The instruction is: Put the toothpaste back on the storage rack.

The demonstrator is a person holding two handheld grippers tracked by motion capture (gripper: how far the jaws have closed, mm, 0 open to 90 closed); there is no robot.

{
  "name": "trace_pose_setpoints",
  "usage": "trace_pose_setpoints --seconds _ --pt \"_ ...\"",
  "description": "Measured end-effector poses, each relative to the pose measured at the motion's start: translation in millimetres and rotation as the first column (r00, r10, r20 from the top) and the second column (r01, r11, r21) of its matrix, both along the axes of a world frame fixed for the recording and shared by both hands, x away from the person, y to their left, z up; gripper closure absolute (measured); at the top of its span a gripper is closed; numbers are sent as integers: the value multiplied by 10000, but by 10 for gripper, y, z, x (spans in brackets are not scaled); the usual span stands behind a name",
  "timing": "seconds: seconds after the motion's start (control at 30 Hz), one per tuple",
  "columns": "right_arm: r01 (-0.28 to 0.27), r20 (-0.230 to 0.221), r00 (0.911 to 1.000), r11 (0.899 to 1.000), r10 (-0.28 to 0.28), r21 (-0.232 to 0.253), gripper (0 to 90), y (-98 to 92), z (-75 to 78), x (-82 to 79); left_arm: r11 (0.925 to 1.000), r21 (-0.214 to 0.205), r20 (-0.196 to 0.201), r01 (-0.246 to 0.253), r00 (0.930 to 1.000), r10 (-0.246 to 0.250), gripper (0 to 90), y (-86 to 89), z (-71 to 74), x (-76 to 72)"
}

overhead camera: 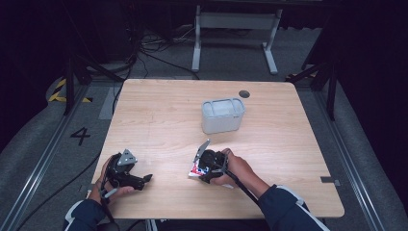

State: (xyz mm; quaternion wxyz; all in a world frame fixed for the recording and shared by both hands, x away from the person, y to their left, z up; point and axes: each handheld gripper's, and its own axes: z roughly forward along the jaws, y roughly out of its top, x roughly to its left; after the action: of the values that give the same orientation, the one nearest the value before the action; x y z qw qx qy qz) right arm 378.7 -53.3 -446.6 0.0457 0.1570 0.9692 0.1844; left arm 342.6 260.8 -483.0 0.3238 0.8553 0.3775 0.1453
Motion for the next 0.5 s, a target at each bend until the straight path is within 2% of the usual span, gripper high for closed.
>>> trace_pose_setpoints --seconds 0.07,0.27,0.37,0.5 --pt "-14 -42 10000 10000 15 61 572 -3 7 -12 10000 -15 -6 20 10000 -20 17 0 0 1" --pt "-214 193 9996 9997 211 110 618 -28 38 -39 10000 8 -8 8 10000 -8 17 1 1 0" --pt "-117 257 9996 9988 104 476 629 -81 61 -56 10000 3 -9 3 10000 -3 17 0 1 0" --pt "-127 193 9997 9974 114 704 633 -139 89 -69 10000 -2 -1 13 10000 -13 17 1 0 1"
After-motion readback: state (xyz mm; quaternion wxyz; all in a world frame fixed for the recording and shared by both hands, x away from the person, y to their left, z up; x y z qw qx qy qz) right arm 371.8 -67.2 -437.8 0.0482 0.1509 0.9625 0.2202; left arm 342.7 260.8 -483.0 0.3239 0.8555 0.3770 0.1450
